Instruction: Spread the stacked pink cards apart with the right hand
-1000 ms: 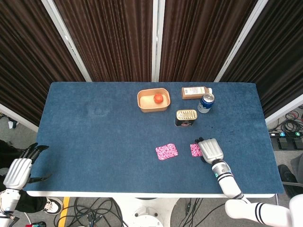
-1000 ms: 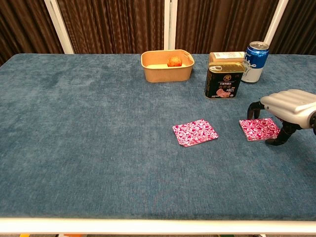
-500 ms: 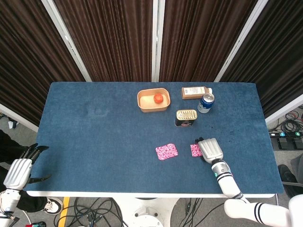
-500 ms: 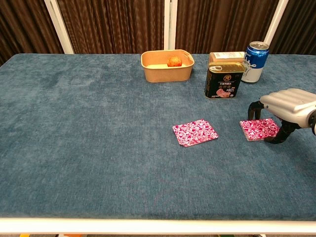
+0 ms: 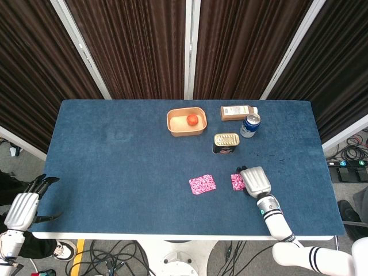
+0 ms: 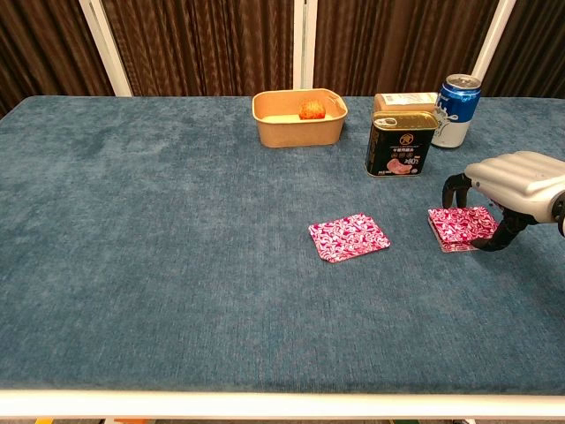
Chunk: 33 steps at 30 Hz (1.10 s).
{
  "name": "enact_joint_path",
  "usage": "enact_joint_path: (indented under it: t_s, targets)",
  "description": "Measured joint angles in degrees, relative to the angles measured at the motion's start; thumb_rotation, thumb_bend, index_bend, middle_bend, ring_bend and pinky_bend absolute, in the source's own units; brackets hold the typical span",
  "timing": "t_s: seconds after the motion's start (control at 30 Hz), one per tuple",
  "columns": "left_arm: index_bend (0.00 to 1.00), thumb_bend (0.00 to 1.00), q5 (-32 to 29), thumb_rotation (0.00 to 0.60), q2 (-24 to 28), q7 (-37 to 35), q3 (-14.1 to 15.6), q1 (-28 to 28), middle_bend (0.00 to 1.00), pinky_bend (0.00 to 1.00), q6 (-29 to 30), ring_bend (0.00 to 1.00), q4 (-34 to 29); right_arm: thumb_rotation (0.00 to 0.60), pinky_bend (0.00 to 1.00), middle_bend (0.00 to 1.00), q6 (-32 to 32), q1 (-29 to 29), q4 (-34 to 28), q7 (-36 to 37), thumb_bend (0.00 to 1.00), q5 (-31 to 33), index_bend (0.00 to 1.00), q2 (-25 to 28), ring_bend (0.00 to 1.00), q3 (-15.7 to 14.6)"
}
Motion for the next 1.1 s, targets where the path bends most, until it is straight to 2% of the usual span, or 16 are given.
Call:
enact_joint_path:
  t_s: [0.3, 0.57, 0.77, 1.1]
  targets:
    - [0.18, 0.0, 0.1, 0.6, 0.1, 0.0, 0.0, -0.1, 0.16, 0.16, 0.0, 0.07, -0.2, 0.6, 0.92, 0.4, 0.7, 0.1, -2.0, -0.3, 0.22, -0.9, 0.43, 0.8, 0.85, 0.7]
    - [0.18, 0.0, 0.0, 0.6, 0.2, -0.1, -0.1, 0.0, 0.16, 0.16, 0.1, 0.07, -0.3, 0.6, 0.92, 0.39, 0.1, 3.0, -2.4, -3.6, 0.22, 0.9, 0.43, -0.7, 0.85, 3.4]
    - [0.18, 0.0, -0.2, 0.6, 0.1, -0.8, -0.1, 0.1, 0.16, 0.16, 0.2, 0.07, 0.1, 0.6, 0.92, 0.39, -1.8, 6.2, 1.5, -5.8, 0.22, 4.0, 0.43, -4.3, 0.85, 5.7]
    - [0.18, 0.0, -0.3, 0.6, 0.1, -1.6, -0.1, 0.4, 0.16, 0.16, 0.4, 0.07, 0.8, 0.6, 0.92, 0.38, -4.3, 10.2, 9.1, -8.1, 0.22, 8.3, 0.44, -9.9, 0.85, 7.5]
